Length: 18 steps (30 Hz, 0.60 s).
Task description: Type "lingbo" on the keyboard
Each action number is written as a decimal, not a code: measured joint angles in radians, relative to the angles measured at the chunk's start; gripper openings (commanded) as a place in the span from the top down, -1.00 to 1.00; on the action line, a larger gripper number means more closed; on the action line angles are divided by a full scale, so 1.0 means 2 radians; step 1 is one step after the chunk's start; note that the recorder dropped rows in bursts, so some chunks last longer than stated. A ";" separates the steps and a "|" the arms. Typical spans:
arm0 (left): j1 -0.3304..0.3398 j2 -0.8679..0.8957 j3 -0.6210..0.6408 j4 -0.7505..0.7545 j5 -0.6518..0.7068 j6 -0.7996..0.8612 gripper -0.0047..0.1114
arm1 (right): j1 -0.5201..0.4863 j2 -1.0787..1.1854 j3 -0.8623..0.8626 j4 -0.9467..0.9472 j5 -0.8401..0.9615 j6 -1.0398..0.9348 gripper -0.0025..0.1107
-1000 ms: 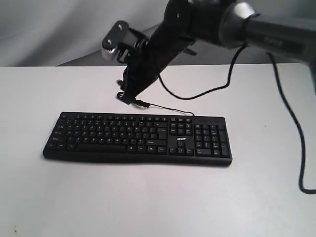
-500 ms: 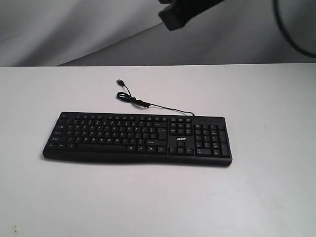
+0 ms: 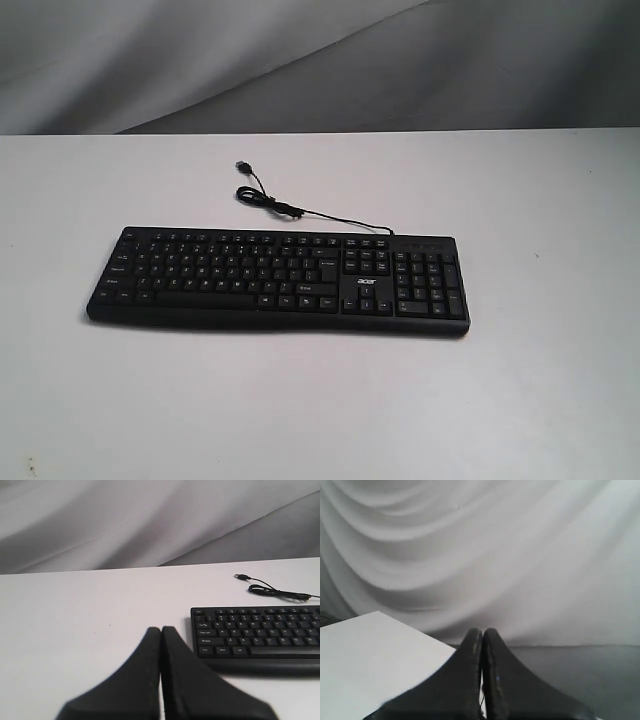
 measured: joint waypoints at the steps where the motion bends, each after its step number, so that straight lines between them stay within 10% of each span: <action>1: 0.000 0.000 0.000 0.000 0.000 0.000 0.91 | 0.000 -0.001 0.000 -0.028 0.010 0.038 0.96; 18: 0.000 0.000 0.000 0.000 0.000 0.000 0.91 | -0.284 -0.199 0.261 -0.092 -0.025 0.142 0.96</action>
